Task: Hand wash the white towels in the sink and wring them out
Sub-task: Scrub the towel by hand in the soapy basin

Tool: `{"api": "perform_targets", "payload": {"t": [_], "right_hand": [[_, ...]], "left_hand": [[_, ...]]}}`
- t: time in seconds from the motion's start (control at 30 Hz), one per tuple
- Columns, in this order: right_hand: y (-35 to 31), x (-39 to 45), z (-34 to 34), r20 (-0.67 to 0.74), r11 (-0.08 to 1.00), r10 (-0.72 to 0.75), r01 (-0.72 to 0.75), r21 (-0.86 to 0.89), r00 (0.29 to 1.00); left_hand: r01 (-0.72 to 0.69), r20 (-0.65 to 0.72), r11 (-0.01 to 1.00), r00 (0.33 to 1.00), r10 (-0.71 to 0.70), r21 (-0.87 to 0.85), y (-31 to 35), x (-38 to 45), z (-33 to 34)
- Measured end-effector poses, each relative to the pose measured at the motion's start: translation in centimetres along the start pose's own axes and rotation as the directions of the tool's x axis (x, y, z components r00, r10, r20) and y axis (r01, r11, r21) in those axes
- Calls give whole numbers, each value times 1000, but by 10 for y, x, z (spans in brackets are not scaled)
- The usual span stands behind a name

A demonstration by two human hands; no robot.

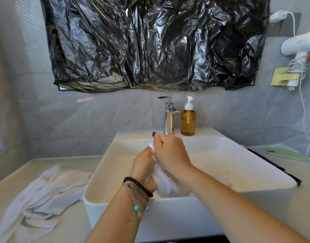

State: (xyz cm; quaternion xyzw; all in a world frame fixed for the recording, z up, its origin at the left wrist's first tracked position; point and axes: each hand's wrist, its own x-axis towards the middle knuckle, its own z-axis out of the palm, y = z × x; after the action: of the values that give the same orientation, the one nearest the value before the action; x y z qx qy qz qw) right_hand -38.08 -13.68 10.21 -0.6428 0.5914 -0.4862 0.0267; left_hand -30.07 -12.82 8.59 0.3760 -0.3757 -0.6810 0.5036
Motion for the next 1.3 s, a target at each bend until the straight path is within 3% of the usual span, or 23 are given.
{"api": "perform_targets", "payload": {"t": [0.1,0.23,0.3,0.4,0.5,0.6,0.7,0.83,0.93,1.1,1.17,1.23,1.3], "right_hand": [[-3,21,5,28,987,161,-162,20,986],[-23,-21,15,49,987,-45,52,-153,998],[-22,-27,5,69,983,-70,80,-165,995],[-11,2,-4,117,996,58,-50,-73,991],[-10,25,4,77,984,175,-172,-34,982],[-18,1,17,58,988,91,-83,-127,994],[-25,-27,10,65,979,-59,70,-189,996],[-17,9,-4,112,994,90,-82,-67,990],[-22,25,3,59,988,150,-151,20,987],[-24,-21,10,31,980,-61,66,-187,998],[-12,-13,-1,52,983,-34,43,-179,998],[5,7,-9,43,966,3,8,-257,999],[20,24,-17,-3,943,43,-41,-330,999]], "left_hand": [[-16,-38,1000,999,16,-9,1,5,0],[11,-24,993,1000,-14,-121,2,2,-8],[4,-25,993,1000,-7,-120,-1,1,-7],[27,59,991,998,-20,-129,1,-2,1],[20,36,990,999,-15,-136,3,2,0],[18,-36,985,999,-24,-172,4,11,-11],[17,-16,986,1000,-19,-167,2,10,-13],[-1,60,988,998,11,-153,5,5,-2],[-46,21,982,998,51,-183,11,6,-2],[-2,-44,986,999,-5,-169,12,14,-12],[42,21,993,999,-40,-107,9,10,-6],[34,75,997,997,-29,-72,6,9,-1],[115,168,992,980,-103,-61,6,9,0]]}}
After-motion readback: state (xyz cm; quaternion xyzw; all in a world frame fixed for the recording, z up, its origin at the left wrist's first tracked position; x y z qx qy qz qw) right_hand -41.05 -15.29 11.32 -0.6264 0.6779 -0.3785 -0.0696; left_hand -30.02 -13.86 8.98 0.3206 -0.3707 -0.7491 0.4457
